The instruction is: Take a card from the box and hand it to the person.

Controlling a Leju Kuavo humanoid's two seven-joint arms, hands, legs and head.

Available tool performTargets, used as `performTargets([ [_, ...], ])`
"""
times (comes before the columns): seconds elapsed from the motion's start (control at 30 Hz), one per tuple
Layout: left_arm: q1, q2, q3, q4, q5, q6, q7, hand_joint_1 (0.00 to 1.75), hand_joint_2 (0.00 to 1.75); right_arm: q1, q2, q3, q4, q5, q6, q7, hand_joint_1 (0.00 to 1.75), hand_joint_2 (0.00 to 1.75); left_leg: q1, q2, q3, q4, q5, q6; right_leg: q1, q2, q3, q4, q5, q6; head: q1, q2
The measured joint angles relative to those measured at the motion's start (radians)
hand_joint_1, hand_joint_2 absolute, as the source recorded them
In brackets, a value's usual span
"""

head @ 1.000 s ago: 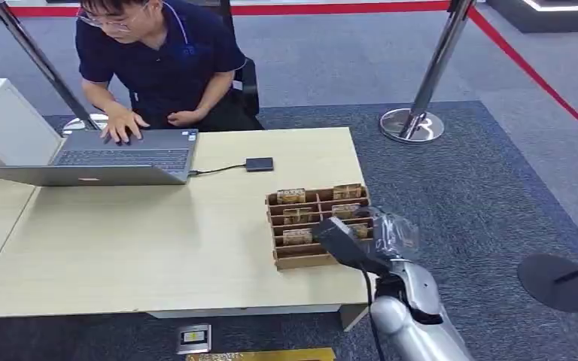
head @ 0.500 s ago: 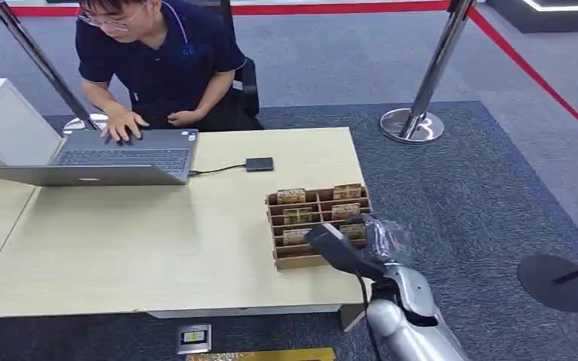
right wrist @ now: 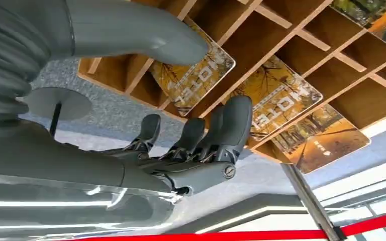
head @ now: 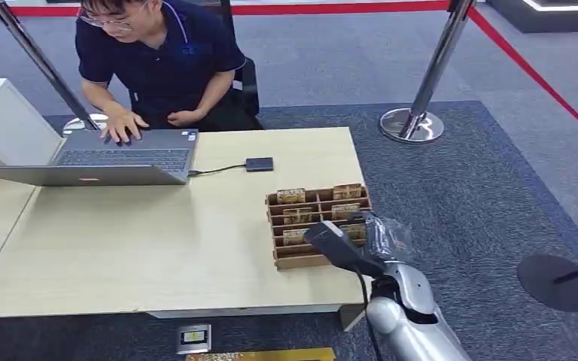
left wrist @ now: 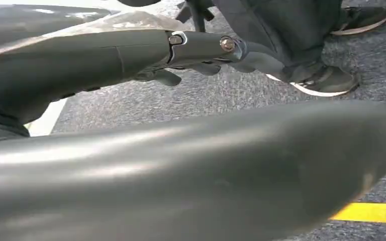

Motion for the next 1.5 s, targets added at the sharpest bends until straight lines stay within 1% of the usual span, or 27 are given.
performTargets([
  [0.03, 0.0, 0.0, 0.0, 0.0, 0.0, 0.0, 0.0, 0.0, 0.0, 0.0, 0.0, 0.0, 0.0, 0.0, 0.0, 0.0, 0.8, 1.75, 0.0, 0.0, 0.0, 0.0, 0.0, 0.0, 0.0, 0.0, 0.0, 0.0, 0.0, 0.0, 0.0, 0.0],
  [0.27, -0.001, 0.001, 0.0, 0.002, 0.0, 0.0, 0.0, 0.0, 0.0, 0.0, 0.0, 0.001, 0.002, 0.002, 0.005, 0.0, 0.82, 1.75, 0.0, 0.0, 0.0, 0.0, 0.0, 0.0, 0.0, 0.0, 0.0, 0.0, 0.0, 0.0, 0.0, 0.0],
  [0.43, -0.001, 0.001, 0.0, 0.003, 0.0, 0.0, 0.0, 0.0, 0.0, -0.001, 0.0, 0.013, 0.014, 0.006, 0.011, 0.0, 0.73, 1.75, 0.0, 0.0, 0.0, 0.0, 0.0, 0.0, 0.0, 0.0, 0.0, 0.0, 0.0, 0.0, 0.0, 0.0],
  [0.53, -0.002, 0.001, 0.0, 0.003, 0.0, 0.0, 0.0, 0.0, 0.0, -0.001, 0.0, 0.018, 0.02, 0.009, 0.015, 0.0, 0.65, 1.75, 0.0, 0.0, 0.0, 0.0, 0.0, 0.0, 0.0, 0.0, 0.0, 0.0, 0.0, 0.0, 0.0, 0.0],
  [0.73, -0.002, 0.001, 0.0, 0.004, 0.001, 0.0, 0.0, 0.0, 0.0, -0.003, 0.003, 0.033, 0.03, 0.018, 0.026, 0.0, 0.68, 1.75, 0.0, 0.0, 0.0, 0.0, 0.0, 0.0, 0.0, 0.0, 0.0, 0.0, 0.0, 0.0, 0.0, 0.0],
  [0.8, -0.002, 0.001, 0.0, 0.004, 0.006, 0.0, 0.001, 0.0, 0.0, -0.009, 0.005, 0.041, 0.038, 0.021, 0.026, 0.0, 0.73, 1.75, 0.0, 0.0, 0.0, 0.0, 0.0, 0.0, 0.0, 0.0, 0.0, 0.0, 0.0, 0.0, 0.0, 0.0],
  [0.9, -0.002, 0.001, 0.0, 0.004, 0.01, 0.0, 0.002, 0.0, 0.0, -0.019, 0.011, 0.05, 0.051, 0.022, 0.027, -0.001, 0.75, 1.75, 0.0, 0.0, 0.0, 0.0, 0.0, 0.0, 0.0, 0.0, 0.0, 0.0, 0.001, 0.0, 0.0, 0.0],
  [1.13, -0.002, 0.001, 0.0, 0.004, 0.017, 0.0, 0.001, 0.0, 0.0, -0.033, 0.015, 0.064, 0.066, 0.027, 0.024, 0.0, 0.75, 1.75, 0.0, 0.0, 0.0, 0.0, 0.001, 0.0, 0.0, 0.0, 0.0, 0.0, 0.001, 0.0, 0.0, 0.0],
  [1.27, -0.002, 0.001, 0.0, 0.004, 0.017, 0.0, 0.0, 0.0, 0.0, -0.034, 0.018, 0.066, 0.068, 0.027, 0.023, 0.002, 0.77, 1.75, 0.0, 0.0, 0.0, 0.0, 0.001, 0.001, 0.0, 0.0, 0.0, 0.0, 0.001, 0.0, 0.0, 0.0],
  [1.5, -0.001, 0.001, 0.0, 0.004, 0.018, 0.0, -0.002, 0.0, 0.0, -0.033, 0.018, 0.066, 0.063, 0.027, 0.016, 0.011, 0.75, 1.75, 0.0, 0.0, 0.0, 0.0, 0.001, 0.0, 0.0, 0.0, 0.0, 0.0, 0.001, 0.0, 0.0, 0.0],
])
